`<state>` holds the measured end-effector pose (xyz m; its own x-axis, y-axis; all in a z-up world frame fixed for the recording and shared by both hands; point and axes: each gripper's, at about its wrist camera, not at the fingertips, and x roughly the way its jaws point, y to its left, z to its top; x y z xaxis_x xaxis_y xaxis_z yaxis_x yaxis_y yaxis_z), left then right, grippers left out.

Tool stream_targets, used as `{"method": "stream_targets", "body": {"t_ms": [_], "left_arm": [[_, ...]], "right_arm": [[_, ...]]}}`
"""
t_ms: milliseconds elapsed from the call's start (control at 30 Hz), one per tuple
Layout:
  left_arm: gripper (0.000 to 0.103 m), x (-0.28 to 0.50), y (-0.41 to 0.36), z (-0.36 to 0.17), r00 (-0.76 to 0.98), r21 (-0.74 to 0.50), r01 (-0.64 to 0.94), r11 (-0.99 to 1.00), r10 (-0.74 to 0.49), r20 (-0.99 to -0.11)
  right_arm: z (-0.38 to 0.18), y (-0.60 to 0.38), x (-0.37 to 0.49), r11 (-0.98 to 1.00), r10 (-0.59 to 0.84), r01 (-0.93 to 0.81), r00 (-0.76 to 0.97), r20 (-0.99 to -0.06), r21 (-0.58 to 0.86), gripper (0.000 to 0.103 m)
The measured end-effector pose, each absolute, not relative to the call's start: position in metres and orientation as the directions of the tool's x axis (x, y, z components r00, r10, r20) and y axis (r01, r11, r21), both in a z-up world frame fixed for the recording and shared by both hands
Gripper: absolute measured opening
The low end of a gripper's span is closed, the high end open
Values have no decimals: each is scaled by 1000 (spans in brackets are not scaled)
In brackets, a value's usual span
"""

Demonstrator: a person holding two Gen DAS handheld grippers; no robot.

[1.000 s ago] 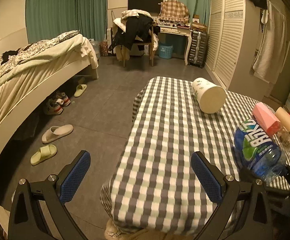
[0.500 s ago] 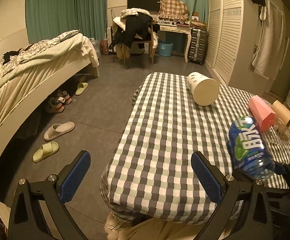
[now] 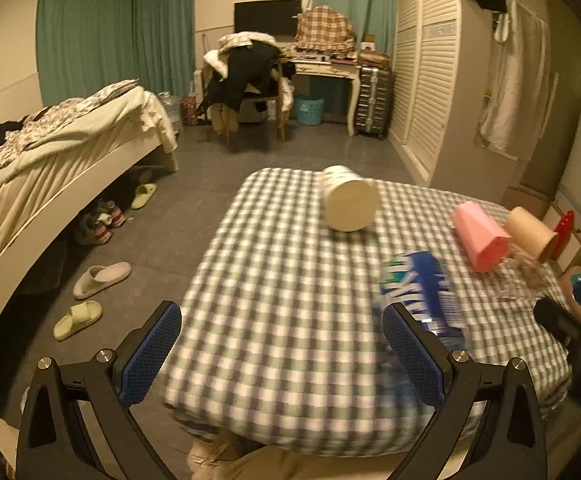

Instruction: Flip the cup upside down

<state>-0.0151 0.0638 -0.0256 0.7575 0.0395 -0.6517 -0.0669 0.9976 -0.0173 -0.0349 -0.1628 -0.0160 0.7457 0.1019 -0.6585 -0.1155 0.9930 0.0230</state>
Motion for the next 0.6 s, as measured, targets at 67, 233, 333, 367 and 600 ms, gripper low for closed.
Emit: {"method": "stream_targets", "body": {"t_ms": [67, 233, 333, 367, 600], "left_arm": [[103, -17, 54, -26, 758, -29, -55, 998, 23, -652], [103, -19, 25, -30, 750, -52, -28, 998, -14, -661], [103, -20, 7, -39, 732, -53, -8, 999, -31, -680], [103, -20, 3, -43, 727, -54, -5, 999, -34, -686], [103, -17, -17, -70, 703, -82, -5, 997, -54, -709]], "right_arm": [[-9, -185, -38, 997, 70, -78, 767, -638, 15, 91], [-10, -231, -45, 999, 41, -15, 780, -625, 46, 91], [-17, -256, -48, 998, 34, 11, 776, -630, 68, 91], [-21, -263, -49, 997, 33, 19, 774, -632, 75, 91], [-38, -298, -49, 991, 35, 60, 754, -655, 123, 91]]}}
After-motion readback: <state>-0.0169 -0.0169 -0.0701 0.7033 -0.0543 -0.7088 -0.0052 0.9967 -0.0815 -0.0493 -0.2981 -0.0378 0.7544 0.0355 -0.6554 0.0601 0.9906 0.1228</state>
